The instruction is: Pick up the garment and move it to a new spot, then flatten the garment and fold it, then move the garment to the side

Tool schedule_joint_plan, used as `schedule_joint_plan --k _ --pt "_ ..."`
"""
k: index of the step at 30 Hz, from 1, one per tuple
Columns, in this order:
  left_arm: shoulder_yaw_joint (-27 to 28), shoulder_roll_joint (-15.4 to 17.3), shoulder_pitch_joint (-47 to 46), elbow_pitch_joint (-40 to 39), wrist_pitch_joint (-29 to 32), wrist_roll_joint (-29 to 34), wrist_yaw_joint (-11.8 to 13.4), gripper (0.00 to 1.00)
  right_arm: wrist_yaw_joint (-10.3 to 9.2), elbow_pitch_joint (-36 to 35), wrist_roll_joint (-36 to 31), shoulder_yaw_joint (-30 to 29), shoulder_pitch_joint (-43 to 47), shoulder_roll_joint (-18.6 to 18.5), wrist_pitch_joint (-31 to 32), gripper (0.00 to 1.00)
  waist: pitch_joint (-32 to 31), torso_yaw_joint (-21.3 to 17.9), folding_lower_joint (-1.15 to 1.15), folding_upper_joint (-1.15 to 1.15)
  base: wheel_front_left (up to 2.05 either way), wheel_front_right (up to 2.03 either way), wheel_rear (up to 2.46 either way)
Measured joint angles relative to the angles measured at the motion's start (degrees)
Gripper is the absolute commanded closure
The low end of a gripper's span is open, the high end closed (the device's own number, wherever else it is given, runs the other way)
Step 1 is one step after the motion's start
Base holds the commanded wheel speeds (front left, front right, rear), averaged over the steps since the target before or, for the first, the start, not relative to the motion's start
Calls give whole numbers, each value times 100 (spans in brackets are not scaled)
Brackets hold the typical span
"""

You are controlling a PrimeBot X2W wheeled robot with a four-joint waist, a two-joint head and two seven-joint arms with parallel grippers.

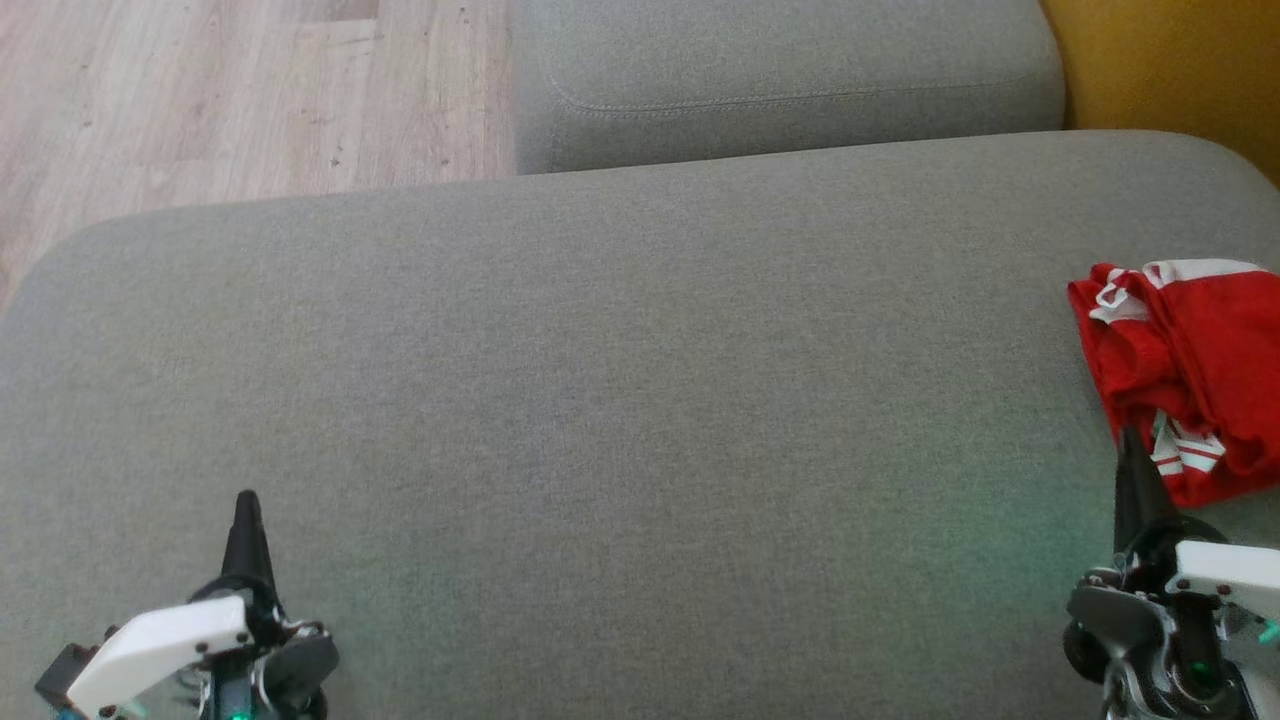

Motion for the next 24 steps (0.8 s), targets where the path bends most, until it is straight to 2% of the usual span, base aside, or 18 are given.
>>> schedule_joint_plan --k 24 --pt "20 -9 -47 -13 2 -100 -1 100 0 0 132 -11 -3 5 5 100 -1 2 0 0 0 0 0"
